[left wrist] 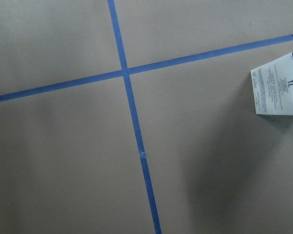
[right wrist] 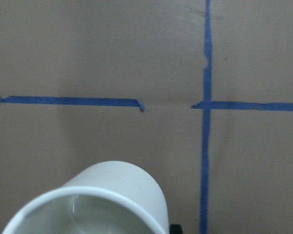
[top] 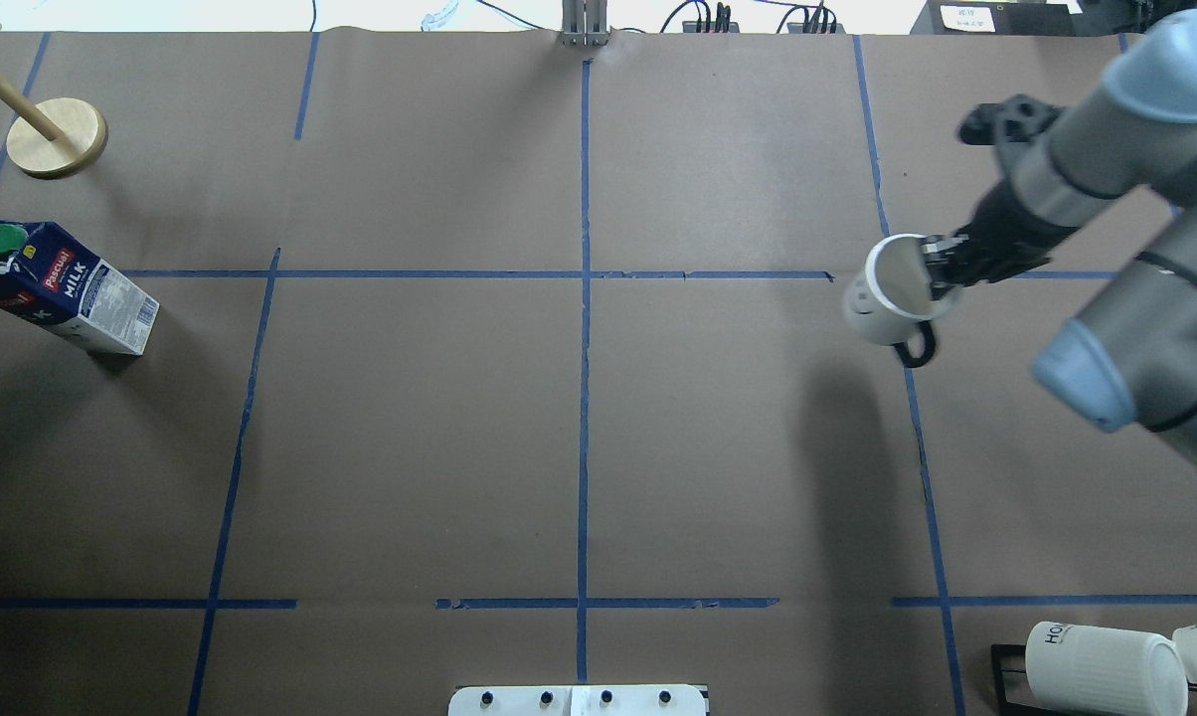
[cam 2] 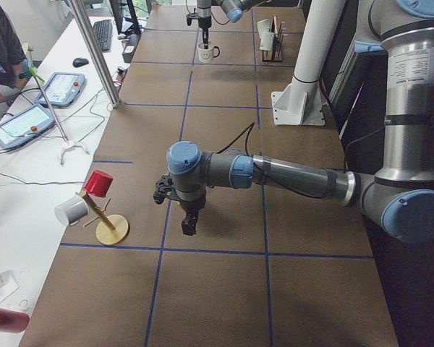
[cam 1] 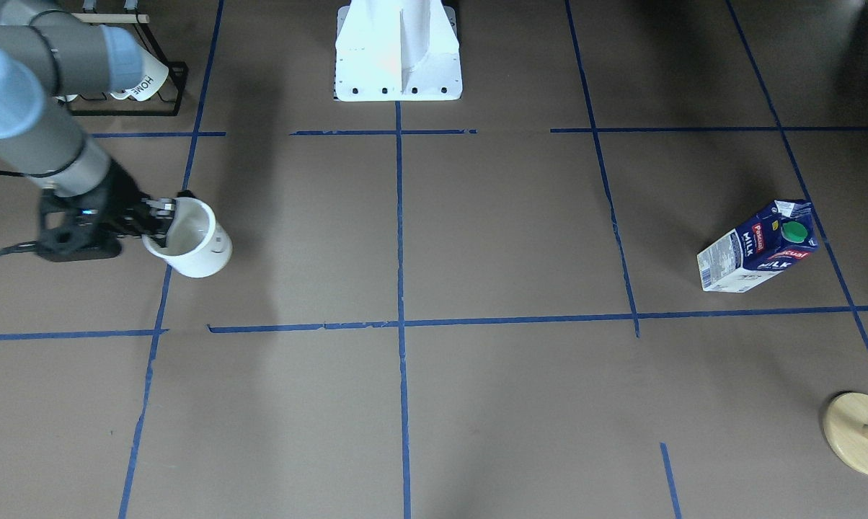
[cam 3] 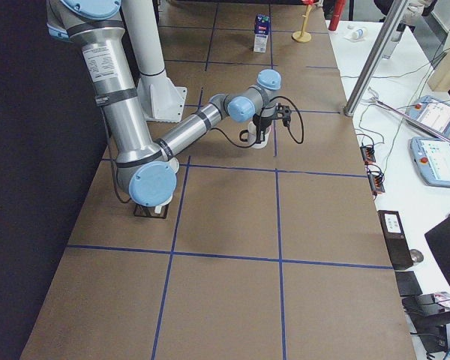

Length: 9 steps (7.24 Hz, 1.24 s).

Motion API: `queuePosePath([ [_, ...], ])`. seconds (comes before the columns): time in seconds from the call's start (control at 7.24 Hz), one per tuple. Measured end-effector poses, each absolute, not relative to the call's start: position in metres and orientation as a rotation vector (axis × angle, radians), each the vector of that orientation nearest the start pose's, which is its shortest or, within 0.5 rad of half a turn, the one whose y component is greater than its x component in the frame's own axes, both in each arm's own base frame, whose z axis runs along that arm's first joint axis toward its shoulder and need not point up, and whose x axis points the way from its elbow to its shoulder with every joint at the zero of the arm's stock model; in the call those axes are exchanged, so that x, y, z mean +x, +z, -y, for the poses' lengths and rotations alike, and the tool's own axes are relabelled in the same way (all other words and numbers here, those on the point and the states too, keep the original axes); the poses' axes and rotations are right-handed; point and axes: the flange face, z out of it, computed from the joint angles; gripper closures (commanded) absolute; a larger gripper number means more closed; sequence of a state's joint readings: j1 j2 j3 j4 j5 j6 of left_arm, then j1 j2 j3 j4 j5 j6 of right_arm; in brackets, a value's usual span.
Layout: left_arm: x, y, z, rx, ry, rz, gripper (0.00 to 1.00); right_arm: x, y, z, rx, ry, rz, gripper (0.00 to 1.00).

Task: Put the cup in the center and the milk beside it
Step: 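Carry the white mug toward the table's center grid crossing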

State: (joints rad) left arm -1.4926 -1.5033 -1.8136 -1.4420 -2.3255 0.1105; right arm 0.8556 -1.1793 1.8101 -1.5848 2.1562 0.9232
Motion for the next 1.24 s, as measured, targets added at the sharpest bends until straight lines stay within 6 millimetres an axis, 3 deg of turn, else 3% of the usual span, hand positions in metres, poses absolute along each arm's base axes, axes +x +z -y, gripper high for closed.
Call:
queuePosePath([
  [0.28,-0.029,0.586,0.464,0.055,0.196,-0.755,0.0,-0.435,0.271,0.513,-0.019,0.125,0.811,1.0],
  [0.55,-0.029,0.587,0.464,0.054,0.195,-0.755,0.0,-0.493,0.238,0.511,-0.026,0.184,0.795,1.0],
  [0.83,-0.029,0.587,0.464,0.054,0.195,-0.755,0.0,-0.518,0.233,0.505,-0.024,0.203,0.777,1.0],
  [1.24,-0.029,0.587,0.464,0.054,0.195,-0.755,0.0,-0.533,0.23,0.505,-0.031,0.207,0.767,1.0],
])
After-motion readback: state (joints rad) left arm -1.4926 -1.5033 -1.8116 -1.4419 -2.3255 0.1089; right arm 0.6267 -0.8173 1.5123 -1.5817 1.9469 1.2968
